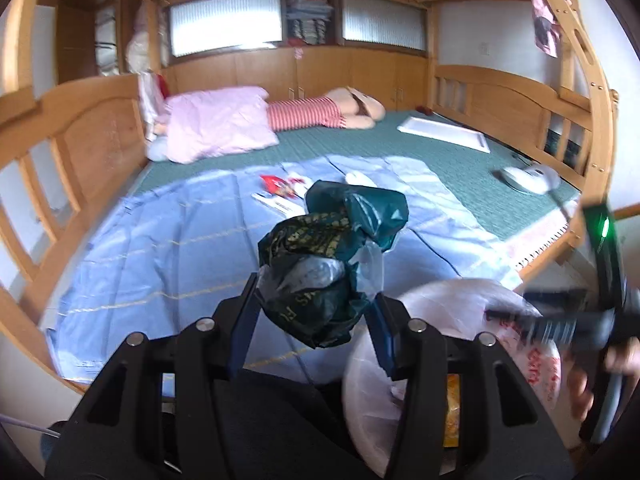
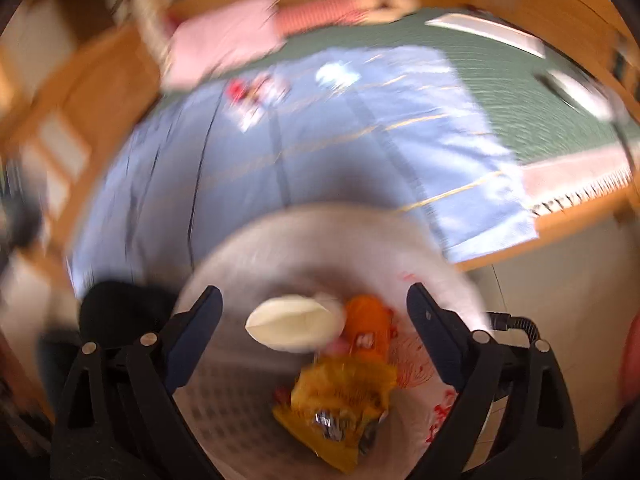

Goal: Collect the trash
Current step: 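Drop the paper cup into the wastebasket with the right tool while the left drops the green bag, then grasp the white face-printed bag with the right tool while the left grasps the ointment box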

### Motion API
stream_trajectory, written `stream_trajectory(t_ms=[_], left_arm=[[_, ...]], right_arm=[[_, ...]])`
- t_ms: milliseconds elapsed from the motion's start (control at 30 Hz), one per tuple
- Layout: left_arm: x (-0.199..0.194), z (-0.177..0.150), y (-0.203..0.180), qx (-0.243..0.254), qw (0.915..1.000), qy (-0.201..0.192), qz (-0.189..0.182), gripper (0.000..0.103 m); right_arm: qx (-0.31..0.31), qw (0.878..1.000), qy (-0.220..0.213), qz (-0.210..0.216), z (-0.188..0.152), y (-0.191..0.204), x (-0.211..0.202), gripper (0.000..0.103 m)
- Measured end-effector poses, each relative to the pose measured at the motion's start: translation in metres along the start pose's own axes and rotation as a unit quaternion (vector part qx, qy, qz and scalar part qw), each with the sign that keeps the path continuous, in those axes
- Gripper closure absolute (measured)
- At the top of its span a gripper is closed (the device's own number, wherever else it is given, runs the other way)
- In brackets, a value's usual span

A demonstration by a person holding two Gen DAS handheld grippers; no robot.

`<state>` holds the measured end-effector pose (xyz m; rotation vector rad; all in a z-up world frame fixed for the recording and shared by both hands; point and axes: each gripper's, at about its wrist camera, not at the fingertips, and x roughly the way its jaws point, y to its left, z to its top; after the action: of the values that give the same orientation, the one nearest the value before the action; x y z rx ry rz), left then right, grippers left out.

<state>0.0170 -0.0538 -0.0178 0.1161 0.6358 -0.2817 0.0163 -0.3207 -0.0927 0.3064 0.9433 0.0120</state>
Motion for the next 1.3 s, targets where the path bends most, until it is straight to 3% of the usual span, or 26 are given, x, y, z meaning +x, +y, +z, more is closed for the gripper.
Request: stream_trajectory(t_ms=[67, 100, 200, 233, 267, 367, 500, 600, 667, 800, 967, 1133, 1233, 1300], left_arm=[[0.015, -0.005, -0.006, 0.001, 0.9971, 0.033, -0.069, 0.052], [0.025, -0.010, -0.013, 0.006, 0.9915, 0.058, -0.116, 0.052], [0.050, -0.027, -0.039, 0.036, 0.9651, 0.126, -0.227, 0.042], [0.060, -0.037, -0.051, 0.048, 0.9543, 0.151, -0.254, 0.030], [0.065, -0.041, -0.055, 0.051, 0.9530, 0.158, -0.253, 0.018], [0.075, -0.041, -0.050, 0.057, 0.9605, 0.154, -0.224, 0.015], [0.080, -0.019, -0.001, 0.007, 0.9775, 0.106, -0.182, 0.009], [0.093, 0.002, 0.053, -0.042, 0.9916, 0.078, -0.095, 0.009], [0.106, 0.013, 0.095, -0.069, 0.9953, 0.064, -0.025, 0.009], [0.139, 0.024, 0.171, -0.118, 0.9891, 0.058, 0.066, 0.009], [0.172, 0.009, 0.232, -0.131, 0.9796, 0.075, 0.132, 0.009], [0.187, -0.018, 0.279, -0.243, 0.9548, 0.137, 0.101, 0.009], [0.179, -0.016, 0.284, -0.224, 0.9573, 0.140, 0.117, 0.009], [0.173, -0.017, 0.289, -0.227, 0.9577, 0.133, 0.117, 0.009]], right_arm=[[0.052, 0.998, -0.032, 0.000, 0.008, -0.020, -0.012, 0.011], [0.077, 0.996, -0.045, 0.000, 0.010, -0.031, -0.018, 0.011], [0.121, 0.991, -0.064, 0.003, 0.016, -0.051, -0.025, 0.011], [0.130, 0.989, -0.067, -0.001, 0.018, -0.055, -0.027, 0.011], [0.133, 0.989, -0.067, -0.003, 0.019, -0.059, -0.026, 0.011], [0.137, 0.988, -0.068, -0.008, 0.026, -0.065, -0.022, 0.011], [0.123, 0.990, -0.060, -0.016, 0.042, -0.060, -0.008, 0.011], [0.091, 0.995, -0.051, -0.012, 0.066, -0.039, 0.012, 0.011], [0.062, 0.997, -0.043, -0.004, 0.086, -0.018, 0.030, 0.011], [0.017, 0.999, -0.038, 0.010, 0.134, 0.030, 0.076, 0.011], [-0.033, 0.999, -0.042, 0.010, 0.207, 0.103, 0.168, 0.011], [-0.024, 0.999, -0.035, 0.003, 0.281, 0.149, 0.275, 0.011], [0.022, 1.000, 0.002, -0.015, 0.316, 0.160, 0.344, 0.011], [0.044, 0.998, 0.020, -0.049, 0.329, 0.163, 0.386, 0.011]])
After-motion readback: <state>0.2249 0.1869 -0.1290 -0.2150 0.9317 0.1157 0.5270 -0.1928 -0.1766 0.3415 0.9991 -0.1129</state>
